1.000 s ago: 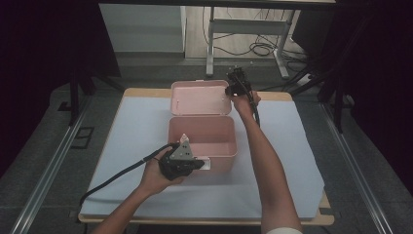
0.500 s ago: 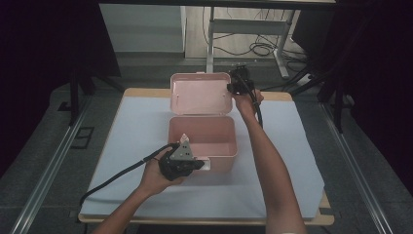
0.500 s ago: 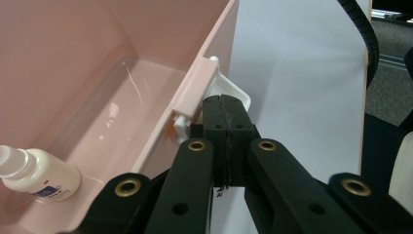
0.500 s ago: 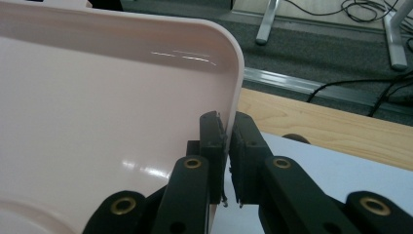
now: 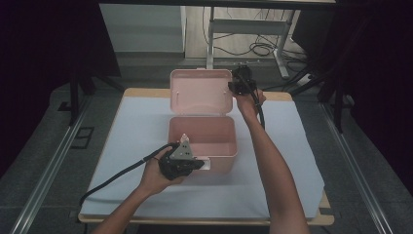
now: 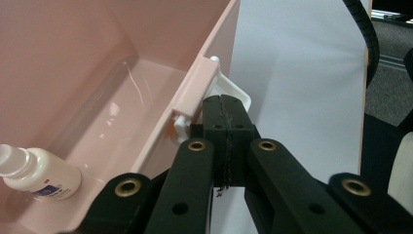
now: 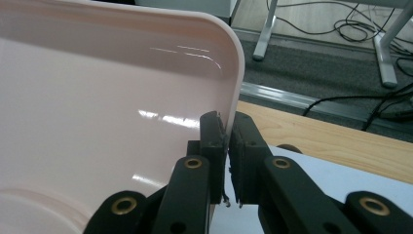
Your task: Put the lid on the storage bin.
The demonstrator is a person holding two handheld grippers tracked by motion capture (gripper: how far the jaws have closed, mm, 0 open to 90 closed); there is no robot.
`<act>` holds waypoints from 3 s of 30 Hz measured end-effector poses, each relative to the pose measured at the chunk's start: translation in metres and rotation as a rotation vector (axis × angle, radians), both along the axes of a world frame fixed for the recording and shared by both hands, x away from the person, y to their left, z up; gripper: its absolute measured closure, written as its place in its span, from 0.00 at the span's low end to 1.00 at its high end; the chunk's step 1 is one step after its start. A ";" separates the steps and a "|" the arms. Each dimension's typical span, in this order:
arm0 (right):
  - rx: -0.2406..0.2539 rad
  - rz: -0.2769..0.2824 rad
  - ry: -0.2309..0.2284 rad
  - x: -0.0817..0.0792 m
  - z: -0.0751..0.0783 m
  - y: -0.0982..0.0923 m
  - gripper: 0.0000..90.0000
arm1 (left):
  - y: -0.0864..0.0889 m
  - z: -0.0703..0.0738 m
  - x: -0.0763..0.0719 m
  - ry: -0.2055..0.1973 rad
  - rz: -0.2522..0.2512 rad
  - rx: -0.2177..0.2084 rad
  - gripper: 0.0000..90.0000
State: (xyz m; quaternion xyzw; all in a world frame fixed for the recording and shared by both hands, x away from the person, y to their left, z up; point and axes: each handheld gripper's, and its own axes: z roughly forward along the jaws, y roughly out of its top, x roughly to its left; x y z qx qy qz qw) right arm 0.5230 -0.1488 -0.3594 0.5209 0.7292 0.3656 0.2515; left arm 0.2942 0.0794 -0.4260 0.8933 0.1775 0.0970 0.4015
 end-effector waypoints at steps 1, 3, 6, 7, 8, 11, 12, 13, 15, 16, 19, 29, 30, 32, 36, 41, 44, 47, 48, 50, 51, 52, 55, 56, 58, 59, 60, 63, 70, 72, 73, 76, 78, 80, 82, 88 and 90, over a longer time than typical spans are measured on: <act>0.001 -0.001 -0.005 -0.001 0.001 0.000 0.95 | 0.000 0.000 0.000 0.000 0.000 0.000 1.00; 0.003 0.000 -0.012 -0.003 0.002 0.000 0.95 | 0.000 0.000 0.000 0.000 0.000 0.000 1.00; -0.001 0.000 -0.023 -0.006 0.004 0.000 0.95 | 0.000 0.000 0.000 -0.002 -0.001 0.001 1.00; -0.004 -0.001 -0.030 -0.007 0.005 0.000 0.95 | 0.000 0.000 0.000 -0.003 -0.001 0.001 1.00; -0.004 -0.002 -0.034 -0.008 0.005 0.000 0.95 | 0.000 0.000 0.000 -0.003 -0.001 0.001 1.00; -0.010 -0.002 -0.052 -0.012 0.007 0.001 0.95 | 0.000 0.000 0.000 -0.003 -0.003 0.000 1.00; -0.010 0.000 -0.055 -0.013 0.008 0.001 0.95 | 0.000 0.000 0.000 -0.003 -0.003 0.001 1.00; -0.008 0.000 -0.059 -0.014 0.009 0.000 0.95 | 0.000 0.000 0.000 -0.004 -0.004 0.001 1.00; -0.007 0.000 -0.071 -0.018 0.010 0.000 0.95 | 0.000 0.000 0.000 -0.004 -0.004 0.001 1.00; -0.004 -0.001 -0.073 -0.019 0.011 0.000 0.95 | 0.000 0.000 0.000 -0.005 -0.005 0.006 1.00; -0.006 -0.001 -0.092 -0.024 0.014 0.000 0.95 | 0.000 0.000 0.000 -0.005 -0.005 0.005 1.00; 0.014 0.003 -0.149 -0.040 0.018 -0.002 0.96 | 0.000 0.000 0.000 -0.005 -0.001 -0.001 1.00; 0.016 0.002 -0.155 -0.042 0.019 -0.002 0.96 | 0.000 0.000 0.000 -0.005 -0.002 -0.001 1.00; 0.015 0.003 -0.170 -0.046 0.019 -0.002 0.96 | 0.000 0.000 0.000 -0.005 -0.003 -0.001 1.00; 0.023 0.005 -0.194 -0.053 0.020 -0.003 0.97 | 0.000 0.000 -0.001 -0.006 -0.004 0.000 1.00; 0.032 0.009 -0.215 -0.063 0.023 -0.005 0.97 | 0.000 -0.001 -0.001 -0.010 -0.006 0.001 1.00; 0.039 0.013 -0.230 -0.069 0.024 -0.006 0.97 | 0.000 0.000 -0.001 -0.012 -0.008 0.006 1.00; 0.047 0.017 -0.241 -0.075 0.023 -0.007 0.97 | 0.000 0.000 -0.001 -0.013 -0.008 0.007 1.00; 0.052 0.019 -0.244 -0.077 0.023 -0.008 0.97 | 0.000 0.000 -0.001 -0.013 -0.007 0.007 1.00; 0.050 0.022 -0.252 -0.080 0.024 -0.008 0.97 | 0.000 0.000 -0.001 -0.013 -0.006 0.005 1.00; 0.051 0.024 -0.258 -0.083 0.024 -0.008 0.97 | 0.000 0.000 -0.001 -0.013 -0.007 0.006 1.00; 0.049 0.025 -0.263 -0.084 0.024 -0.008 0.97 | 0.000 0.000 -0.001 -0.013 -0.007 0.006 1.00; 0.052 0.029 -0.280 -0.090 0.023 -0.009 0.97 | 0.000 -0.001 -0.001 -0.011 -0.005 0.005 1.00; 0.050 0.029 -0.287 -0.092 0.023 -0.009 0.97 | 0.000 -0.001 -0.001 -0.010 -0.005 0.005 1.00; 0.050 0.031 -0.299 -0.097 0.022 -0.010 0.97 | 0.000 -0.001 -0.001 -0.011 -0.005 0.006 1.00; 0.049 0.032 -0.307 -0.099 0.021 -0.010 0.97 | 0.000 -0.001 -0.001 -0.011 -0.004 0.005 1.00; 0.052 0.033 -0.312 -0.101 0.020 -0.010 0.97 | 0.000 -0.001 -0.001 -0.011 -0.004 0.005 1.00; 0.065 0.043 -0.324 -0.109 0.019 -0.013 0.97 | 0.000 -0.001 -0.001 -0.011 -0.004 0.004 1.00; 0.076 0.078 -0.330 -0.123 0.015 -0.020 0.97 | 0.000 -0.001 -0.001 -0.012 -0.001 0.001 1.00; 0.075 0.091 -0.333 -0.127 0.013 -0.022 0.96 | 0.000 -0.001 -0.001 -0.012 -0.001 0.000 1.00; 0.078 0.097 -0.333 -0.129 0.013 -0.023 0.96 | 0.000 0.000 -0.001 -0.012 -0.001 0.001 1.00; 0.085 0.112 -0.327 -0.133 0.012 -0.025 0.95 | 0.000 0.000 -0.001 -0.013 0.000 0.003 1.00; 0.088 0.121 -0.325 -0.136 0.012 -0.026 0.95 | 0.000 0.000 -0.001 -0.013 0.000 0.003 1.00; 0.089 0.129 -0.324 -0.138 0.011 -0.028 0.95 | 0.000 0.000 -0.001 -0.014 0.000 0.003 1.00; 0.089 0.137 -0.323 -0.140 0.011 -0.029 0.94 | 0.000 0.000 -0.001 -0.014 0.000 0.002 1.00; 0.105 0.156 -0.317 -0.144 0.009 -0.032 0.93 | 0.000 -0.001 -0.001 -0.010 0.002 0.000 1.00; 0.109 0.160 -0.312 -0.145 0.009 -0.033 0.93 | 0.000 0.000 0.000 -0.006 0.001 -0.004 1.00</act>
